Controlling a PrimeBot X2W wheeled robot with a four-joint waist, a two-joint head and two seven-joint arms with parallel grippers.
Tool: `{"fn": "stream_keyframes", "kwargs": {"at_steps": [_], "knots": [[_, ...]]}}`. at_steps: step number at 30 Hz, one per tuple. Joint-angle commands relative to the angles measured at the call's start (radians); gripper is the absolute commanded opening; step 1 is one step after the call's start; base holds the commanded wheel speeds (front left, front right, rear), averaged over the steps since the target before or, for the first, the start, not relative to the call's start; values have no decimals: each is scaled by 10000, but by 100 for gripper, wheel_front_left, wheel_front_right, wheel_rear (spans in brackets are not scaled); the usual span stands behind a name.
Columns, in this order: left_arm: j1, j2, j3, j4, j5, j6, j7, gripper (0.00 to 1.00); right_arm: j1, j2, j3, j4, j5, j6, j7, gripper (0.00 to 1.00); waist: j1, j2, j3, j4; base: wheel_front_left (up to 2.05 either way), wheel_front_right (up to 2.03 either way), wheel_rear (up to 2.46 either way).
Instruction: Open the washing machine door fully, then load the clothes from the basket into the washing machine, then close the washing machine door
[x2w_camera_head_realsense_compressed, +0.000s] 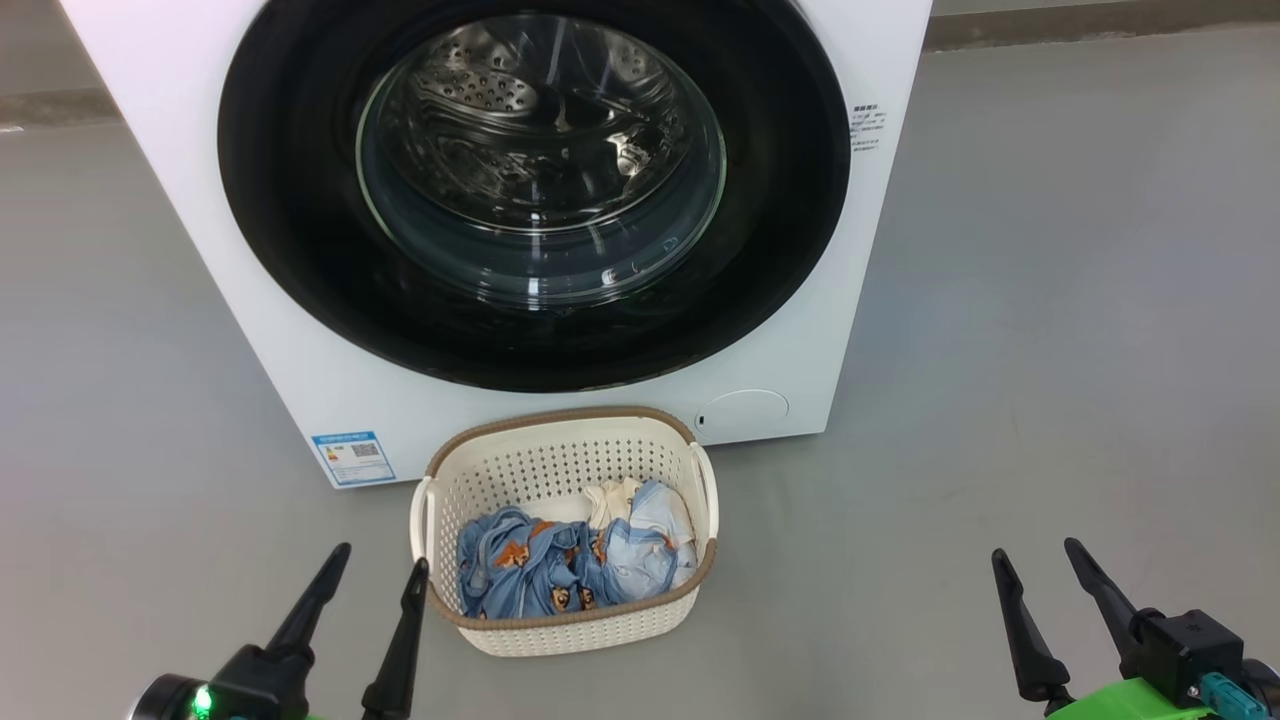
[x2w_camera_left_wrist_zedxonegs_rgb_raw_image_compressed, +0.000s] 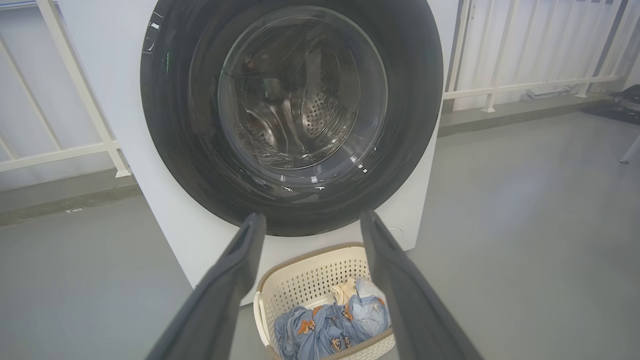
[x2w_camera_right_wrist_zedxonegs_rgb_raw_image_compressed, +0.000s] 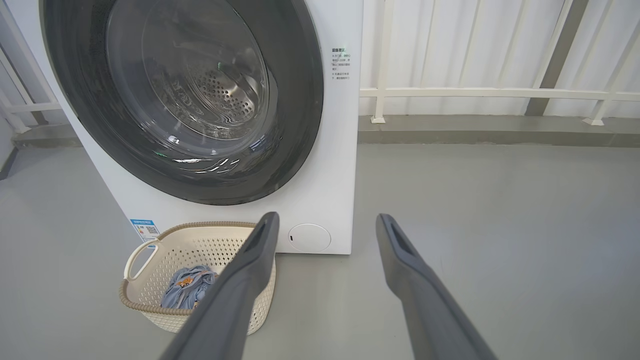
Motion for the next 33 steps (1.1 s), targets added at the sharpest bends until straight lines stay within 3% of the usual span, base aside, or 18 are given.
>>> {"fn": "stream_keyframes", "kwargs": {"at_steps": [1,33], "knots": [[-175,194,364,-220,24,-14,-65,100,43,-190,212,-263,-79,100,-120,100,0,-1,-9,0,0,0,0],[159,5,1016,110,-163,-14,-65,100,70,-226,120,-346,-67,100,-120,100,0,-1,-41,88,0,0,0]]}}
